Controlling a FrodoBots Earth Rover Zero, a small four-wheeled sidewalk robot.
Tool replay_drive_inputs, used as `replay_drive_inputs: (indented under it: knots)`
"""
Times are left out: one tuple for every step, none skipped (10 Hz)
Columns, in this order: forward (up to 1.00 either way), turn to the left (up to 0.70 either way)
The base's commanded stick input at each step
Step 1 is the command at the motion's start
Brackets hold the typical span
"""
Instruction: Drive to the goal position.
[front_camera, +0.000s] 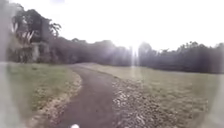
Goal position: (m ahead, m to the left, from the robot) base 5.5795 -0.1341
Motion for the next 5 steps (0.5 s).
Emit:
replay_drive_inputs:
  knots:
    - [0.85, 0.00]
    - [0.85, 0.00]
    - [0.85, 0.00]
    - [0.85, 0.00]
    - [0.85, 0.03]
